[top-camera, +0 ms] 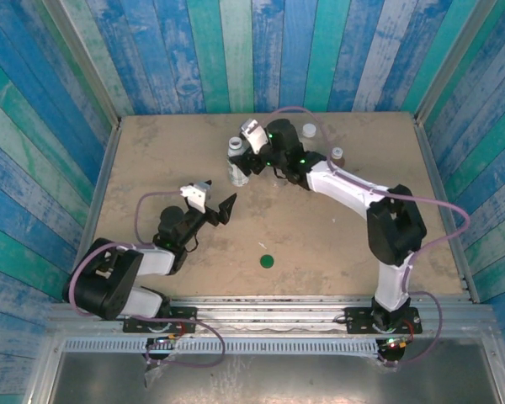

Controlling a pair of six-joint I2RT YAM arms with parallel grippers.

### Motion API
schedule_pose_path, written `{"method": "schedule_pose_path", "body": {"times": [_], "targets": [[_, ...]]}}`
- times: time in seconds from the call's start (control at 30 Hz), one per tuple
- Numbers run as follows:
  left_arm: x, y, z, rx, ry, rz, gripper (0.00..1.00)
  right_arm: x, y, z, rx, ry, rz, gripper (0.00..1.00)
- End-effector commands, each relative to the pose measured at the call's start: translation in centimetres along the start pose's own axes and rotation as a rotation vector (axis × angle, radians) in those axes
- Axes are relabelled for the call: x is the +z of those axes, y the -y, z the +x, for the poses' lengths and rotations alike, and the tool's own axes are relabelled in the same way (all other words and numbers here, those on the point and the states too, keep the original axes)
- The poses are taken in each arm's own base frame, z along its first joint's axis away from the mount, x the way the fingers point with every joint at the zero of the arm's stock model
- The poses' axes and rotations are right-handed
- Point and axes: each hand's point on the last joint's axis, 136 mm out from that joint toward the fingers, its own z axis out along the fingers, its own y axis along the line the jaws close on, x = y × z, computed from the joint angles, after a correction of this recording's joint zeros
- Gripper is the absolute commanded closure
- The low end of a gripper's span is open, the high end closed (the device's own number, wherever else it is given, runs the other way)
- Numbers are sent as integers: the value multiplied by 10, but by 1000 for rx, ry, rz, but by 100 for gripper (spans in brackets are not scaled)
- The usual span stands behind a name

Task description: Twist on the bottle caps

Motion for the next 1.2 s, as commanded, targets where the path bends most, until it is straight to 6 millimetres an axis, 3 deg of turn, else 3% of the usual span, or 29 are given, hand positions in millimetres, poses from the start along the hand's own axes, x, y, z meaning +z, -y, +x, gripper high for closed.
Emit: {"method": "schedule_pose_path", "body": {"times": [0.0,0.2,0.3,0.43,0.5,0.7,0.9,1.07,1.17], "targets": [[-6,2,-4,31,8,6,6,16,4,-12,19,37,0,10],[-7,3,-2,36,4,10,6,44,15,-10,44,31,15,16],[-8,3,-2,39,0,10,6,49,15,-11,42,28,8,28],[-8,2,-1,40,-3,2,6,45,12,-13,52,29,-1,53],[-8,2,-1,39,-2,7,6,40,9,-14,49,31,-3,57],[-6,6,1,32,-1,29,6,16,-9,-11,33,20,-30,70],[-6,20,1,31,25,114,6,-29,-33,-5,72,49,-60,71],[-5,56,4,76,55,279,6,-69,-65,8,54,133,-161,70],[1,82,14,112,33,369,6,-81,-80,25,-9,142,-227,71]]}}
